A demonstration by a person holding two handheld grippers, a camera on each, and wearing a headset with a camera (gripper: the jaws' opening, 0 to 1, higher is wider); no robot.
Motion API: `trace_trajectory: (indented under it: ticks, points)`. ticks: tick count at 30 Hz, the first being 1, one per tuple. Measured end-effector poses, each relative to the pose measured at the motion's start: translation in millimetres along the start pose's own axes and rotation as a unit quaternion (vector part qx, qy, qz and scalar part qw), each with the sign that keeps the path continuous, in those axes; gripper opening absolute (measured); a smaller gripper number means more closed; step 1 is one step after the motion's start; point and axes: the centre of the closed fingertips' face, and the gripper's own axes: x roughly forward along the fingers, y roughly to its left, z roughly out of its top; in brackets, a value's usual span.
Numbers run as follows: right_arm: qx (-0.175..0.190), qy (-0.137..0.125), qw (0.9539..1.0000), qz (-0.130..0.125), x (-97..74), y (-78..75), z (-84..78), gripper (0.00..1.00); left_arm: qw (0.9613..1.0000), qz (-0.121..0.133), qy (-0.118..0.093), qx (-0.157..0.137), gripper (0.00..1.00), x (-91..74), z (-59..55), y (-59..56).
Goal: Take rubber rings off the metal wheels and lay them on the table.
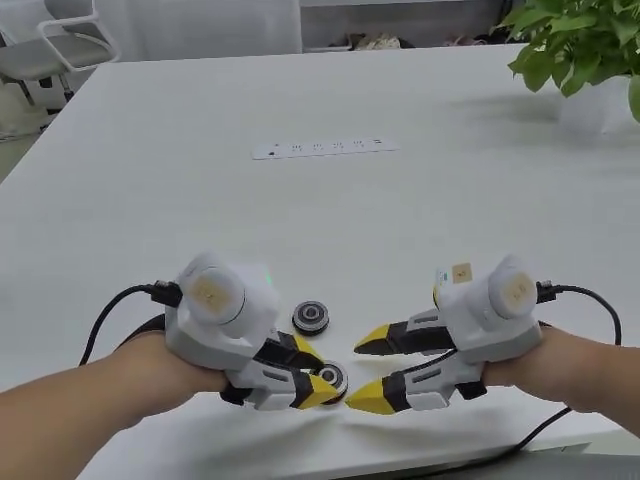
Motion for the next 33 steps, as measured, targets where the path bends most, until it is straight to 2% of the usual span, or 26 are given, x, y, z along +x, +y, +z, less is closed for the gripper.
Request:
trace_trajectory:
  ticks: [7,19,33]
  points:
    - [0.0,0.001,1.0,-0.001,0.0,-0.9,-0.5,0.38,0.9999,0.012,-0.003,0.002,0.1,0.0,-0.1,3.6]
    - [-0.004,0.001,1.0,-0.003,0.9,-2.0,2.4,0.37,0.9985,0.028,0.005,0.046,0.08,1.6,-0.8,3.6]
    - [-0.015,0.013,0.9998,0.007,6.0,0.3,4.7,0.35,0.9982,0.035,0.005,0.047,0.08,1.3,-0.4,3.9]
